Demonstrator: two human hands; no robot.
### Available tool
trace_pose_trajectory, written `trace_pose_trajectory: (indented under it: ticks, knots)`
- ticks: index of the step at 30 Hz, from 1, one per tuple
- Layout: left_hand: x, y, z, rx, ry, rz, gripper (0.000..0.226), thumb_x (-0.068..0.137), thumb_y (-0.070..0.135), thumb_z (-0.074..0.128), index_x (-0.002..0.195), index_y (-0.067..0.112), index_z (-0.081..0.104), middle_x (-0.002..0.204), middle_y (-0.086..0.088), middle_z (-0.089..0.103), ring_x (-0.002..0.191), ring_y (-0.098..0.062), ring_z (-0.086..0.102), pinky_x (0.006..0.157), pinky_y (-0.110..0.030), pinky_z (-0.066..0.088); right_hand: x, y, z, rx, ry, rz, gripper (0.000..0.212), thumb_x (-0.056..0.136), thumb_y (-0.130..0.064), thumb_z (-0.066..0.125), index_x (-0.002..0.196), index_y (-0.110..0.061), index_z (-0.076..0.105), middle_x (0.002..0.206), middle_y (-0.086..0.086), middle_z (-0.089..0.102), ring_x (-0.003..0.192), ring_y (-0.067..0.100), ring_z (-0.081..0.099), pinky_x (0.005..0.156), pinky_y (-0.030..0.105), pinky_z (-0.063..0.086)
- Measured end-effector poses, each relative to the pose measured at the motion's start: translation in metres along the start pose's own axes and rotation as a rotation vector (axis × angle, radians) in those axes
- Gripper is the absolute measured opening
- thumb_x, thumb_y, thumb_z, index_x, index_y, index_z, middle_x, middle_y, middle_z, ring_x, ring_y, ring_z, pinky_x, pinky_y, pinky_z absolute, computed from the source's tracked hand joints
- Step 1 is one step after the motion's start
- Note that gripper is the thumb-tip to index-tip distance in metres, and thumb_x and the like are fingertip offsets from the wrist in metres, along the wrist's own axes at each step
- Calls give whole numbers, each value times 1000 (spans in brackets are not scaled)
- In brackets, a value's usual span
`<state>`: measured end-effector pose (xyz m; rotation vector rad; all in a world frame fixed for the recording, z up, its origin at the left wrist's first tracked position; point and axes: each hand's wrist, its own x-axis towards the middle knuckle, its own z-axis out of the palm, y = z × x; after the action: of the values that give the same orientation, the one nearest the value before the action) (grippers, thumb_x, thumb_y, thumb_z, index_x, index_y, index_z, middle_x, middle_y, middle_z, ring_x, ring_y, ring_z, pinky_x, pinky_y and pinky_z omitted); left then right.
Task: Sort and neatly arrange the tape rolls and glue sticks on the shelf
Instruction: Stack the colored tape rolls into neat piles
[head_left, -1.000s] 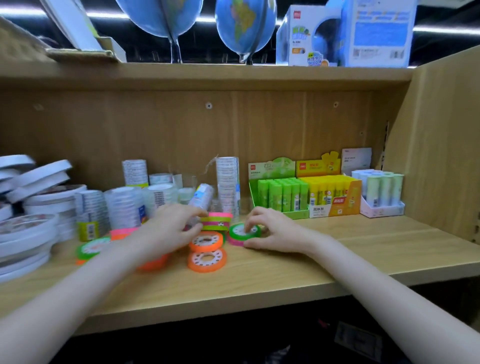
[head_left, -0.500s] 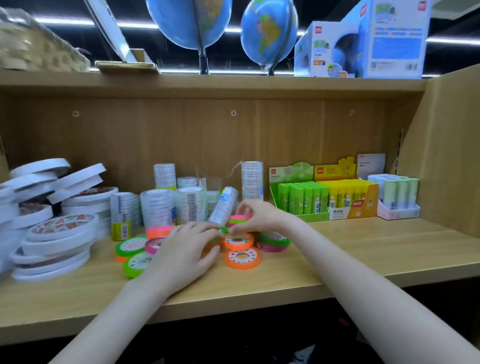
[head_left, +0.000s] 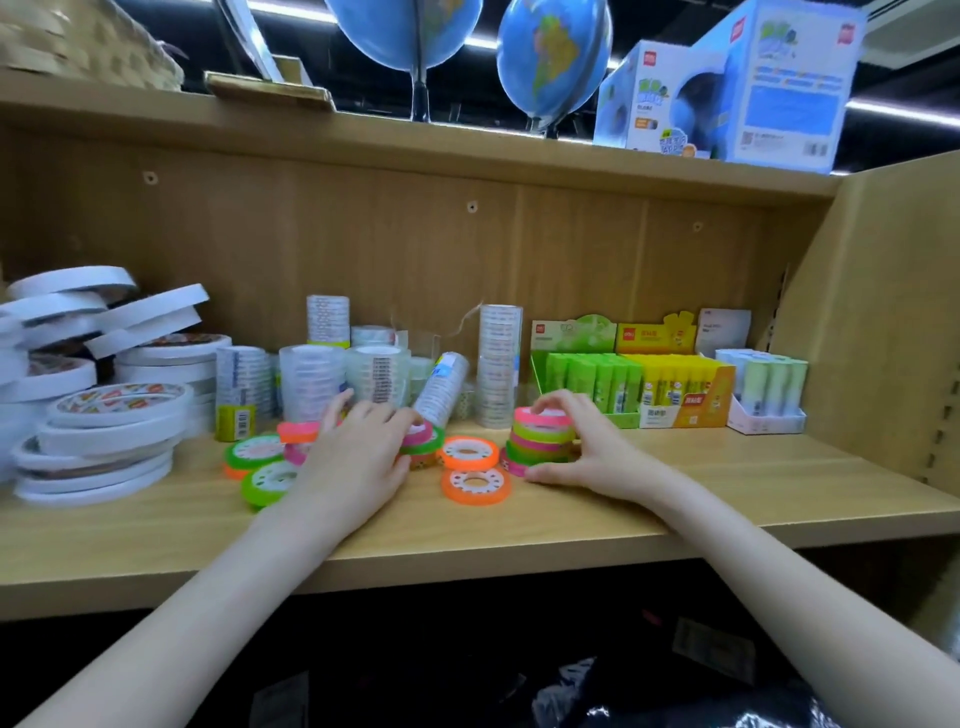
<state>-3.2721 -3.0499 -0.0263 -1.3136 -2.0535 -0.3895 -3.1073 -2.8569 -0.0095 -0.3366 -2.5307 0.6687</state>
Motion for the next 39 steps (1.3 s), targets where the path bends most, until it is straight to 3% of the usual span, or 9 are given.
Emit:
trace_pose_trajectory:
  ticks: [3, 7, 10, 13, 18, 24, 31, 35, 39]
  knots:
    - [1, 1, -6, 40, 0, 32, 40, 62, 18, 81, 99, 16, 65, 85, -1, 68, 85, -26, 65, 97, -50, 39, 7, -1, 5, -14, 38, -14, 54, 72, -26, 78, 110, -29, 40, 119, -4, 34, 108, 10, 42, 84, 12, 37]
    - [10, 2, -14, -54, -171, -8, 40, 90, 39, 53, 126, 22, 49, 119, 3, 56, 113, -18, 52, 100, -31, 35, 21, 6, 3, -112, 59, 33, 53, 76, -26, 76, 115, -20, 41, 122, 1, 33, 107, 13, 44, 84, 14, 38]
    - [18, 3, -21, -139, -283, -72, 40, 89, 44, 53, 124, 25, 51, 119, 2, 52, 111, -17, 53, 93, -31, 42, 28, 7, -1, -250, 65, 46, 54, 76, -33, 74, 118, -17, 44, 129, 3, 33, 112, 17, 43, 96, 26, 42]
    - [26, 2, -23, -140, -369, -131, 38, 88, 50, 52, 117, 26, 53, 115, -1, 50, 108, -21, 53, 91, -34, 42, 29, -11, 4, -258, 175, -148, 42, 79, -37, 71, 112, -15, 54, 124, 3, 44, 113, 17, 45, 100, 33, 38]
    - [39, 7, -19, -73, -452, -216, 35, 85, 55, 52, 99, 24, 46, 102, -2, 49, 99, -26, 55, 82, -35, 44, 35, -46, 23, -328, -222, -143, 41, 81, -44, 67, 111, -18, 57, 118, 4, 57, 108, 17, 50, 85, 29, 40]
    - [51, 0, -37, -248, -620, -120, 16, 83, 27, 60, 94, 22, 49, 109, 2, 49, 102, -16, 49, 86, -29, 43, 44, -55, 12, -371, -365, -35, 32, 83, -34, 63, 111, -19, 55, 123, 2, 53, 110, 19, 50, 84, 29, 43]
    - [49, -4, -31, -182, -615, -151, 44, 76, 40, 67, 105, 20, 41, 104, 1, 46, 95, -17, 50, 81, -31, 46, 61, -52, 5, -360, -260, -66, 28, 81, -37, 67, 101, -19, 59, 117, 0, 55, 110, 17, 51, 92, 34, 45]
    - [46, -2, -27, -226, -576, -196, 42, 76, 35, 72, 100, 20, 42, 97, 4, 47, 81, -12, 53, 62, -21, 45, 76, -53, 23, -430, -377, 4, 37, 73, -47, 72, 98, -23, 59, 113, -1, 57, 104, 19, 55, 89, 40, 51]
    - [42, -5, -28, -329, -550, -228, 41, 76, 32, 74, 99, 20, 42, 101, 5, 49, 71, -8, 56, 45, -12, 42, 73, -54, 17, -381, -228, -27, 24, 74, -29, 69, 92, -15, 61, 102, 1, 59, 96, 19, 56, 84, 35, 51]
